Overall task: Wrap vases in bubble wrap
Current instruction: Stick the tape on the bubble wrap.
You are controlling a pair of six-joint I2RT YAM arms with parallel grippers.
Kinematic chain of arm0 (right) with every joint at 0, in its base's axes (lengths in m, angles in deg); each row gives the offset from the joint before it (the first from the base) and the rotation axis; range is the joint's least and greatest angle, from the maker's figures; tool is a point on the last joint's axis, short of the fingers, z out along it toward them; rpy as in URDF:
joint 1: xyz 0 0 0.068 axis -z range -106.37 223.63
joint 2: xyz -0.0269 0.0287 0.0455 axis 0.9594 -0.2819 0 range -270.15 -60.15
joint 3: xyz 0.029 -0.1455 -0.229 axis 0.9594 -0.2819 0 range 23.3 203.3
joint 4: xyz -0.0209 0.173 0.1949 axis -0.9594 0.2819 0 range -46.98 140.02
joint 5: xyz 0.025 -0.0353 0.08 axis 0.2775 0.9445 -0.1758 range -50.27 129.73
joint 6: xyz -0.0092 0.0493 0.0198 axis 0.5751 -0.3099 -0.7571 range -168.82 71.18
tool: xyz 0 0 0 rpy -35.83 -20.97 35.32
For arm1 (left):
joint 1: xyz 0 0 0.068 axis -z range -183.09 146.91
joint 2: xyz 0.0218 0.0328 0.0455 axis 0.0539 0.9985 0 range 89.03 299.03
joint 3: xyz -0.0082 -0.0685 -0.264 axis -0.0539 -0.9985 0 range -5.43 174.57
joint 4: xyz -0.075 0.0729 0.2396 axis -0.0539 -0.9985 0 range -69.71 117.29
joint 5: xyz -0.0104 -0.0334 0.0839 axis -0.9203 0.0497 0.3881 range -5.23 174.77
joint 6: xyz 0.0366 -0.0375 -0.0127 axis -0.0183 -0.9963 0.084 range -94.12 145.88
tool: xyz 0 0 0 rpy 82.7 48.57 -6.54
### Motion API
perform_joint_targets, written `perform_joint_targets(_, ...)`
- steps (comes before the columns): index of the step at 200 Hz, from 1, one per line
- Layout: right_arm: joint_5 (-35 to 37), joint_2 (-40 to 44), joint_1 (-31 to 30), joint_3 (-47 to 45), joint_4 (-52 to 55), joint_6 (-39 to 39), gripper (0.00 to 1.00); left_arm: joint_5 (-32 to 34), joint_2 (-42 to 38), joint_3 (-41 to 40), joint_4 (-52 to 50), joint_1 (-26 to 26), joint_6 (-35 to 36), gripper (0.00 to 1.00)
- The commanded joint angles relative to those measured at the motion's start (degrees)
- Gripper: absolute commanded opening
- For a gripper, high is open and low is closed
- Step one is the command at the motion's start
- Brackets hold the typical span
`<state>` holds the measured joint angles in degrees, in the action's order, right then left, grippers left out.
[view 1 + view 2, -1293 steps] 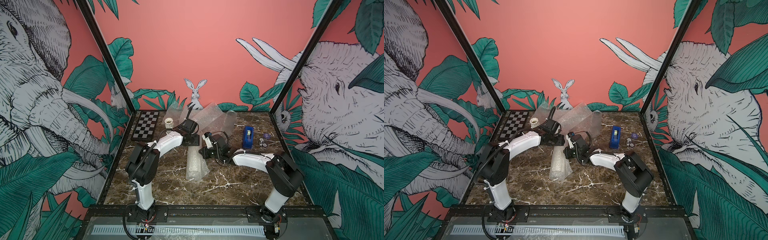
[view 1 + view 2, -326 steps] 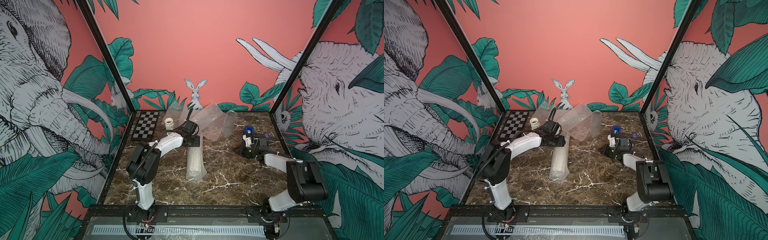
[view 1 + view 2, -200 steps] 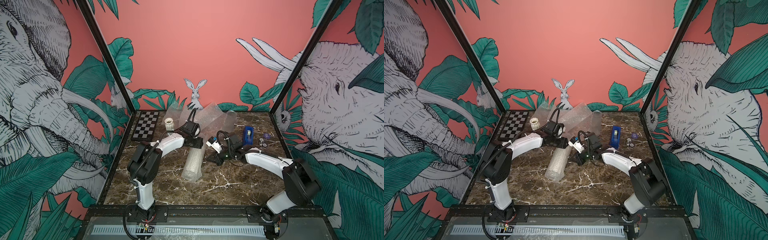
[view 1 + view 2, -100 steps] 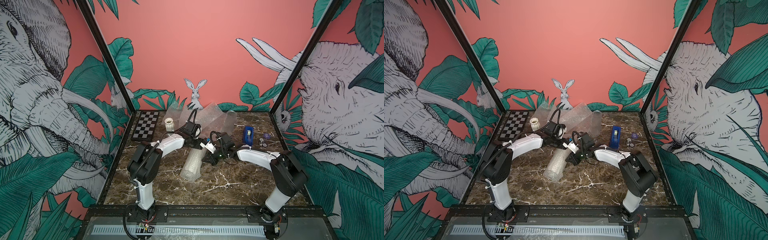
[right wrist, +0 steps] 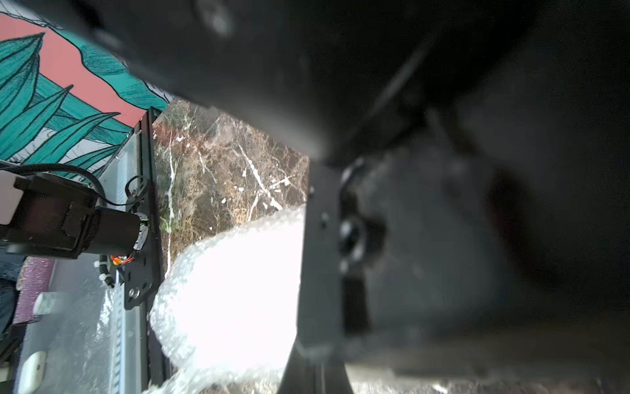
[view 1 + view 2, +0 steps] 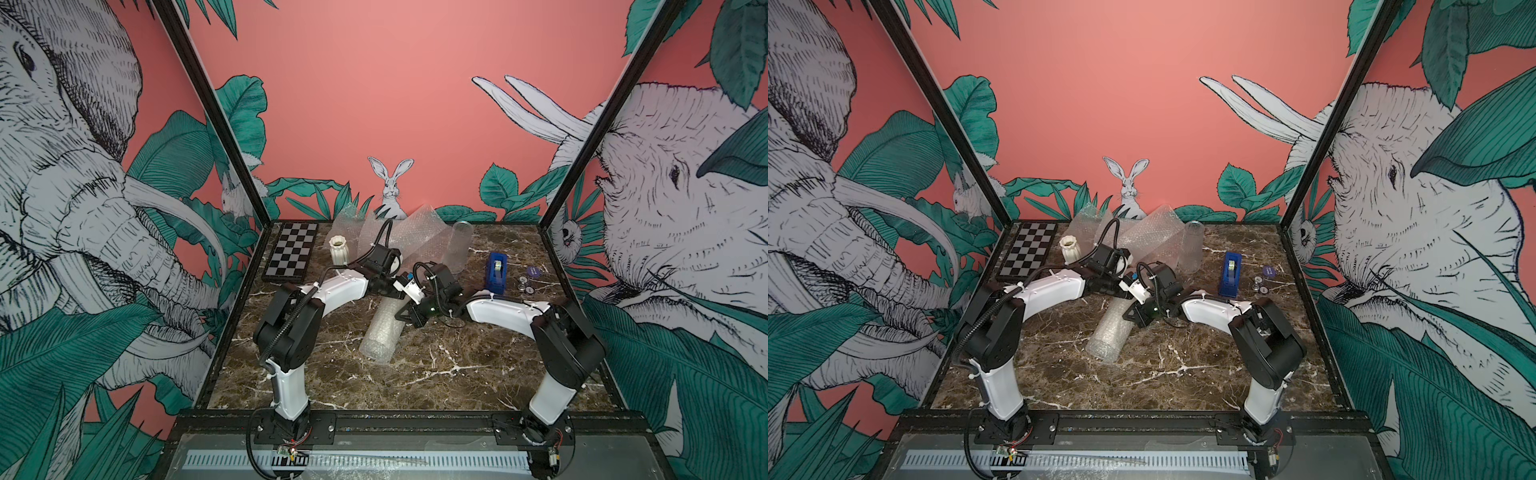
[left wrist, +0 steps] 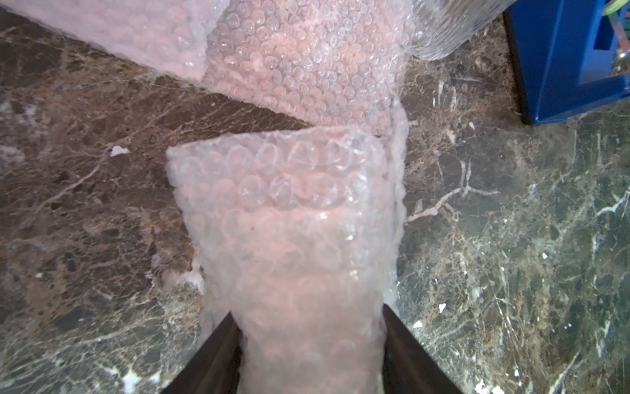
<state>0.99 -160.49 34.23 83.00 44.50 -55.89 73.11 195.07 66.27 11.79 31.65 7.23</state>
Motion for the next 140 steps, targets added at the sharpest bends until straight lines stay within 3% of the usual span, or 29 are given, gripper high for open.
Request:
perform_joint_targets(1, 4.0, -1.0, -0.5, 0.8, -1.7, -2.2, 0.11, -0.8, -0.7, -2.9, -4.9, 1.7, -1.4, 0.61)
perform_joint_targets(96, 13.6, 1.1, -1.8, -1.3, -4.4, -8.7, 0.27, 0.7, -1.9, -3.8, -4.2, 1.6, -2.4, 0.61)
perform_joint_targets(140, 17.0, 0.7, -3.7, -1.4, -5.0, -10.3, 0.29, 1.3, -2.2, -4.8, -3.6, 1.7, -3.0, 0.61)
